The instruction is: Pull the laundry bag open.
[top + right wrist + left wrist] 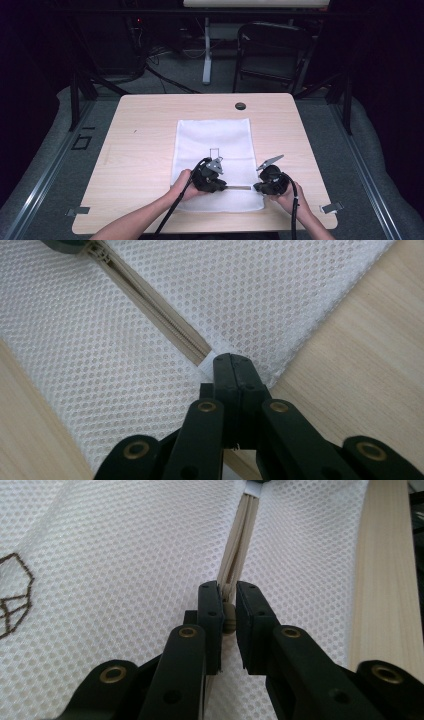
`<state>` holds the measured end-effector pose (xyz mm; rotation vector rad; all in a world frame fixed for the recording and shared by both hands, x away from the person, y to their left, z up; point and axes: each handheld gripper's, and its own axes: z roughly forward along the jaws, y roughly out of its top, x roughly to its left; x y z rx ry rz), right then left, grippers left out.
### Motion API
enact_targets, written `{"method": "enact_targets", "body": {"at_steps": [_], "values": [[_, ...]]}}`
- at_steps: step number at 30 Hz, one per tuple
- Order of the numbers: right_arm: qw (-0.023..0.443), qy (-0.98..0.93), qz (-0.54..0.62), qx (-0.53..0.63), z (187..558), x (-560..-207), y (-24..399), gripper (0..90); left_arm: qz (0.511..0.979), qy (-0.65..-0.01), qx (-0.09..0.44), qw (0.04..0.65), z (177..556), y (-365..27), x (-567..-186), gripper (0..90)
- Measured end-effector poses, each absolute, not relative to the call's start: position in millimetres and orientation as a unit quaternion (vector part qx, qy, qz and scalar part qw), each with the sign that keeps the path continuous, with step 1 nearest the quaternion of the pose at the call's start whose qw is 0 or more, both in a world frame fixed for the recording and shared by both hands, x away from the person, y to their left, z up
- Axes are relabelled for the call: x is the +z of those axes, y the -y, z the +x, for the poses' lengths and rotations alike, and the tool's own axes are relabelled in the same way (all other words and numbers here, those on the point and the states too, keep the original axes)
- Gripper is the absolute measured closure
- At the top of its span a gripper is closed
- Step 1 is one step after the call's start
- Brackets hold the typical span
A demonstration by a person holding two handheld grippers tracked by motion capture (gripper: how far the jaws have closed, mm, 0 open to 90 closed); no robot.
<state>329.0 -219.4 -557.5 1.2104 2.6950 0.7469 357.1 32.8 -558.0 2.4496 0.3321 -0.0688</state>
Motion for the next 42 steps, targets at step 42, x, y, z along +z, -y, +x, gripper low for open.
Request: {"method": "enact_targets", "body": {"at_steps": [42], "values": [[0.044, -0.881, 0.401, 0.245, 329, -557, 219, 90.0, 0.933, -0.142, -0.005, 0.33, 349, -72, -552, 81.9]]}}
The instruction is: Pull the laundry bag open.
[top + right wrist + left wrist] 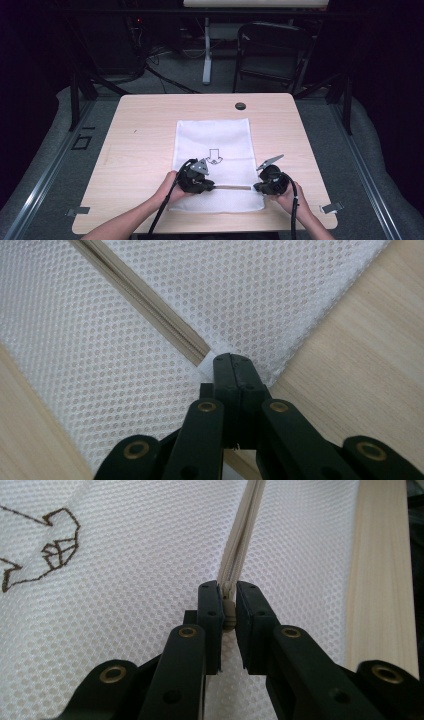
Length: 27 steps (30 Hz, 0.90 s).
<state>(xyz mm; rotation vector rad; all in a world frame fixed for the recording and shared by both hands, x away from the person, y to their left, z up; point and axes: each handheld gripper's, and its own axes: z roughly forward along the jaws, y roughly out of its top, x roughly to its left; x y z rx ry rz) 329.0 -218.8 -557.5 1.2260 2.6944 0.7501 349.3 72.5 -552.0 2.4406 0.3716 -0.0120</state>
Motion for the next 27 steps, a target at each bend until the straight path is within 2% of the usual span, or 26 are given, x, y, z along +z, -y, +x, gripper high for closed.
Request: {"method": "enact_targets", "body": {"at_steps": [9, 27], "values": [[0.046, -0.882, 0.401, 0.243, 329, -558, 220, 90.0, 0.93, -0.151, -0.023, 0.334, 351, -89, -557, 81.9], [0.045, -0.88, 0.407, 0.242, 329, -557, 219, 90.0, 0.931, -0.16, -0.023, 0.327, 348, -114, -556, 81.8]]}}
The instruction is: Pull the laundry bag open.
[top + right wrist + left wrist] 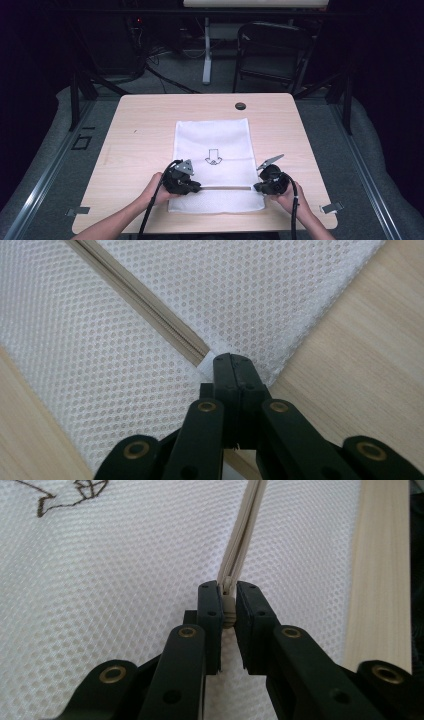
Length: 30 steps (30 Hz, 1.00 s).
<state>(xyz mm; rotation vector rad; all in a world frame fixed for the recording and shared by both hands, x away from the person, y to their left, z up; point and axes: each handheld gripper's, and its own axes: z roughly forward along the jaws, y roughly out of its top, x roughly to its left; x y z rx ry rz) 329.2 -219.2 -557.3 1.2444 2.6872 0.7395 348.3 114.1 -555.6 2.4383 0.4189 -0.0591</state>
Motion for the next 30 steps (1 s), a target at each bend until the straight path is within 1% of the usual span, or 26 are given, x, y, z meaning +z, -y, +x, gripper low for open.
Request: {"method": "enact_targets", "body": {"at_steps": [14, 16, 19, 30], "values": [[0.04, -0.878, 0.407, 0.248, 329, -558, 220, 90.0, 0.932, -0.164, -0.026, 0.323, 347, -129, -556, 81.7], [0.044, -0.882, 0.403, 0.241, 329, -557, 220, 90.0, 0.931, -0.167, -0.028, 0.323, 347, -131, -556, 81.7], [0.041, -0.877, 0.41, 0.246, 329, -558, 219, 90.0, 0.933, -0.17, -0.022, 0.317, 348, -134, -556, 81.7], [0.038, -0.881, 0.407, 0.239, 330, -557, 219, 90.0, 0.93, -0.206, -0.014, 0.305, 350, -169, -559, 81.7]]}}
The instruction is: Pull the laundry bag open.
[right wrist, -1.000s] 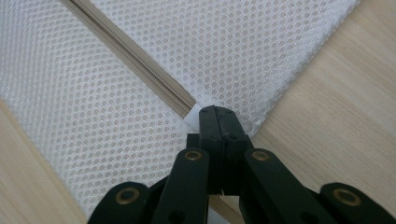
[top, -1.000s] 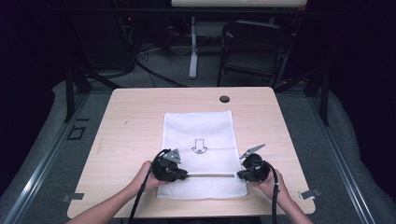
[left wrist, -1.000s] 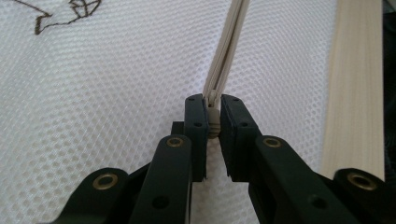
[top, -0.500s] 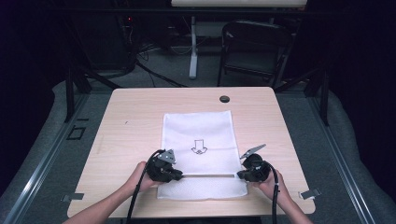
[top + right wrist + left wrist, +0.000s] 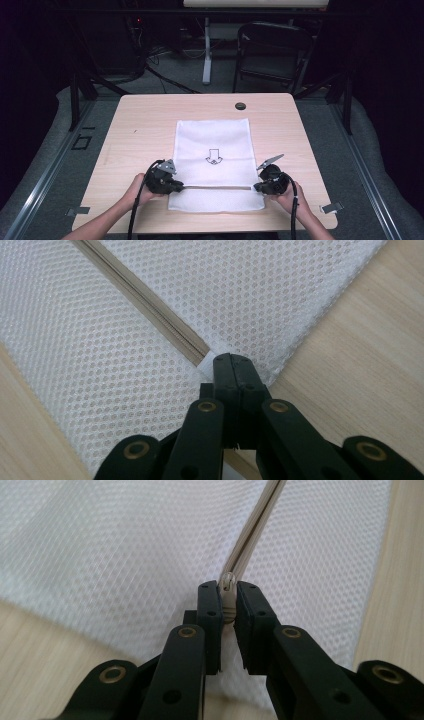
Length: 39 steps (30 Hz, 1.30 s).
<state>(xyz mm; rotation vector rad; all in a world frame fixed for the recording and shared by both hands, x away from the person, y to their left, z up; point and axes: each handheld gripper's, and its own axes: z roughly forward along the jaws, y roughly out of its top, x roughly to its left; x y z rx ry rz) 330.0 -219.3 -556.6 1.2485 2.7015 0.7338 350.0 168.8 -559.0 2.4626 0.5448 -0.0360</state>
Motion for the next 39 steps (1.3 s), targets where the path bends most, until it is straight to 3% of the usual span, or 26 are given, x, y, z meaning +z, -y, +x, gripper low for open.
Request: {"method": "enact_targets", "body": {"at_steps": [11, 29, 30, 32, 33, 39], "values": [[0.043, -0.883, 0.405, 0.235, 330, -557, 219, 90.0, 0.924, -0.23, -0.004, 0.306, 347, -193, -556, 81.7], [0.044, -0.882, 0.399, 0.249, 328, -557, 221, 90.0, 0.922, -0.234, -0.008, 0.31, 347, -194, -558, 81.4], [0.049, -0.886, 0.391, 0.245, 328, -557, 220, 89.0, 0.922, -0.232, -0.008, 0.311, 346, -194, -558, 81.2], [0.03, -0.884, 0.39, 0.255, 329, -554, 220, 70.3, 0.919, -0.236, -0.009, 0.316, 347, -194, -557, 80.4], [0.03, -0.888, 0.382, 0.254, 329, -554, 219, 67.3, 0.918, -0.237, -0.013, 0.319, 347, -194, -557, 78.7], [0.064, -0.881, 0.382, 0.273, 325, -534, 219, 49.8, 0.911, -0.25, -0.02, 0.327, 346, -191, -546, 49.0]]}}
